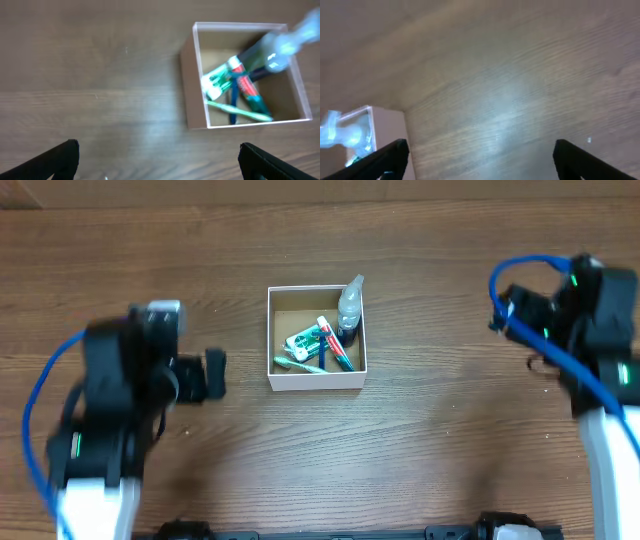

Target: Pack container

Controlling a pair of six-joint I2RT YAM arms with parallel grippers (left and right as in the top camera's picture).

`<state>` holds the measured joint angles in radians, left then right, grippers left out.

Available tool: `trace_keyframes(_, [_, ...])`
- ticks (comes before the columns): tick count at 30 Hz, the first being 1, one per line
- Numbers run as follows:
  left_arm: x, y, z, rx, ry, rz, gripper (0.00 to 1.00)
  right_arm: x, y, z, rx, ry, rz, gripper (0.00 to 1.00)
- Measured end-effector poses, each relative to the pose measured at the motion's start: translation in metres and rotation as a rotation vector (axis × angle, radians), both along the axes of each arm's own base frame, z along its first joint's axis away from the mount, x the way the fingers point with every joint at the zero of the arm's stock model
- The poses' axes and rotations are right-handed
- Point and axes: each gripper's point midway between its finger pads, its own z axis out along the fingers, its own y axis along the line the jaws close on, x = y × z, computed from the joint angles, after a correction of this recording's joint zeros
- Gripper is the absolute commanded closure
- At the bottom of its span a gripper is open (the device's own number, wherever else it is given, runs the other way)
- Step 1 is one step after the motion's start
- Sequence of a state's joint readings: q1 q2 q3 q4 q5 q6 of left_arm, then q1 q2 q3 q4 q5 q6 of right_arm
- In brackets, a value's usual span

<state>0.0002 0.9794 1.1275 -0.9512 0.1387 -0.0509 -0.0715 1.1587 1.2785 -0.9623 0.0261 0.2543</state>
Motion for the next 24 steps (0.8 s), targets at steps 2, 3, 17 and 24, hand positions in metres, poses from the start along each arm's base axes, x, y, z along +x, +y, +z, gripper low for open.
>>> trace_keyframes(2, [-0.021, 0.000, 0.005, 0.001, -0.063, -0.002, 0.00, -0.018, 0.003, 0.006, -0.008, -0.081, -0.002, 0.07])
trace_keyframes(3, [-0.032, 0.000, 0.006, 0.000, -0.104, -0.003, 0.00, -0.031, 0.006, 0.004, -0.004, -0.113, -0.006, 0.00])
trace_keyframes(17, [-0.100, 0.000, -0.048, 0.000, -0.095, -0.003, 0.00, -0.157, 0.015, -0.121, 0.163, 0.101, -0.174, 0.00])
trace_keyframes(24, [-0.111, 0.000, -0.061, 0.000, -0.023, -0.003, 0.00, -0.158, 0.015, -0.122, 0.174, 0.106, -0.187, 0.00])
